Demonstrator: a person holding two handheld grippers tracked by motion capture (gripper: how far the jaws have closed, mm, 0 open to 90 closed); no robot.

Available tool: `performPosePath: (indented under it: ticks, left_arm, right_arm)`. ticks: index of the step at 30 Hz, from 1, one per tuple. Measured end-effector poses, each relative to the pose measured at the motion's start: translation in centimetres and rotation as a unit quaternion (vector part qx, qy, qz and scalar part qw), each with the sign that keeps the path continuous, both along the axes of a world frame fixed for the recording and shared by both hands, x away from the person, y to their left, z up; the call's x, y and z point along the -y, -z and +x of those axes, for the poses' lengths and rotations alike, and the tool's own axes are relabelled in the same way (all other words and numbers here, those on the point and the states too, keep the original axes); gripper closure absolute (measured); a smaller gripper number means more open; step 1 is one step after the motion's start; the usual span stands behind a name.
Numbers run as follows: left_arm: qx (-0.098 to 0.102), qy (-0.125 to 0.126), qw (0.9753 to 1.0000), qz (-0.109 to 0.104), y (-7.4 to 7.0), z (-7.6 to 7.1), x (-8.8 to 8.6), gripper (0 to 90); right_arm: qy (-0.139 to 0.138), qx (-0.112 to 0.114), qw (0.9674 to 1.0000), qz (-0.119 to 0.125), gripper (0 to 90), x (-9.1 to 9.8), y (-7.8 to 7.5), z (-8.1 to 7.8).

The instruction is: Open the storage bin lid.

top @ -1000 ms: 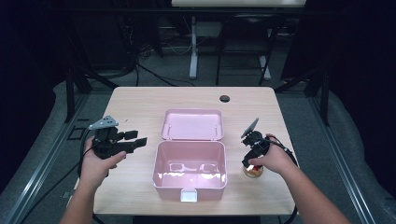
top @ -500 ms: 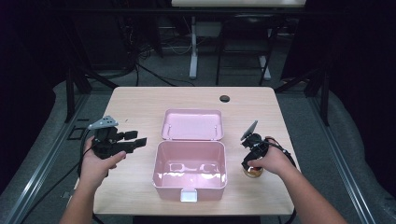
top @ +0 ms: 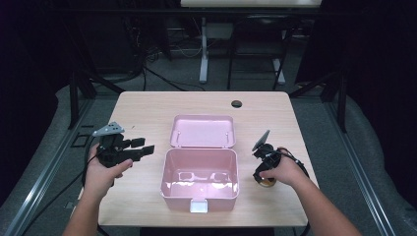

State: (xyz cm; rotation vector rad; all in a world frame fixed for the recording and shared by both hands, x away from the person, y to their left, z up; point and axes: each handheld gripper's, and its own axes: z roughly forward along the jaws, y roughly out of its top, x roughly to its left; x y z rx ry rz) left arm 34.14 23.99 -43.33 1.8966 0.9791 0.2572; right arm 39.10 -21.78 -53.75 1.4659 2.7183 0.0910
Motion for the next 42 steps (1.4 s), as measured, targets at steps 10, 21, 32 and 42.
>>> performPosePath:
  ticks: [10,21,32,42]
  left_arm:
    - [-0.002,0.0,1.0,0.001,0.1,0.1,0.0,44.8]
    - [-0.003,-0.001,1.0,0.001,0.1,0.1,0.0,44.8]
    - [-0.004,0.0,1.0,0.003,0.2,0.1,0.0,44.8]
    - [-0.006,0.0,1.0,0.002,0.3,0.1,0.1,44.8]
  right_arm:
    - [0.004,-0.011,0.9999,0.004,15.6,0.0,1.2,-0.2]
    - [0.011,-0.012,0.9998,0.01,18.8,0.3,1.6,-0.1]
    - [0.01,-0.013,0.9998,0.007,19.4,0.2,1.5,0.0]
    - [0.009,-0.018,0.9998,0.005,19.5,0.2,1.5,0.0]
